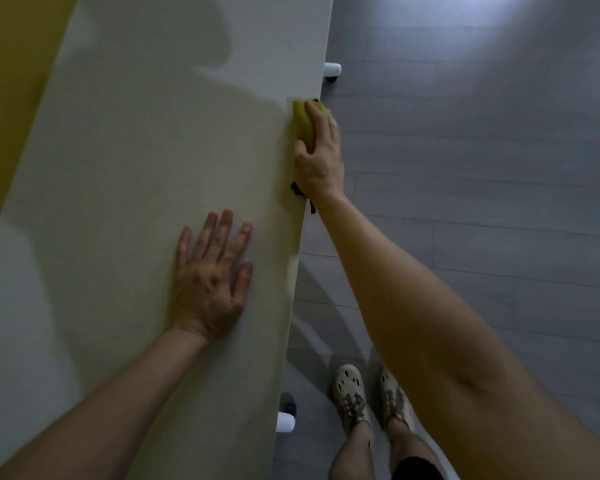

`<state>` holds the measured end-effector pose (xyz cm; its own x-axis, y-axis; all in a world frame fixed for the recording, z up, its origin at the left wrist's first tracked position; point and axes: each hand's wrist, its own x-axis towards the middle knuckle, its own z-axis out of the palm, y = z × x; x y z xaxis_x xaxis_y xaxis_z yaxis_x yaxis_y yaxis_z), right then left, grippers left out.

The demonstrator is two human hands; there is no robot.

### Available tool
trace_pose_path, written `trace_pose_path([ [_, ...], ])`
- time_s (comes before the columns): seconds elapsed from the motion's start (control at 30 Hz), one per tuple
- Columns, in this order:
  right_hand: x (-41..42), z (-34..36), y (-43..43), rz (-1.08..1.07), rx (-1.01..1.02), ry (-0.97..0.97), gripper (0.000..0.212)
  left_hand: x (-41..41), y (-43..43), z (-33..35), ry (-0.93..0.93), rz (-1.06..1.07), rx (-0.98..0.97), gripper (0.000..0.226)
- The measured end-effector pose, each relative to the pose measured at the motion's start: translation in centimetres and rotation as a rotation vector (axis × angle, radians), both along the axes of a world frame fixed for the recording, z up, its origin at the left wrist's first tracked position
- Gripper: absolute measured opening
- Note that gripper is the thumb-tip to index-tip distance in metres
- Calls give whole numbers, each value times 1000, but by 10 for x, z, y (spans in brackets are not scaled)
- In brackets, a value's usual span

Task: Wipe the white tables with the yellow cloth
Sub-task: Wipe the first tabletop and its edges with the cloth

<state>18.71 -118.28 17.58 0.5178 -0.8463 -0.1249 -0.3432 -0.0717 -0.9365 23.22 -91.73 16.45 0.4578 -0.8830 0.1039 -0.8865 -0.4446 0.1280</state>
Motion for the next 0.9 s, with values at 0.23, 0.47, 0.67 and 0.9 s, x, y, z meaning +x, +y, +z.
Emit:
trace_pose_path([
  [0.23, -142, -6, 227, 64, -11, -91, 73, -1, 3, -1, -9, -6, 3, 65],
  [0.47, -87, -5, 149, 25, 39, -147, 69, -1, 5, 2, -8, -11, 23, 65],
  [0.67, 27, -15, -37, -47, 86, -139, 64, 0, 1, 4, -9, -7, 21, 64],
  [0.9, -101, -13, 167, -2, 48, -232, 71, 2, 3, 0, -24, -8, 23, 65],
])
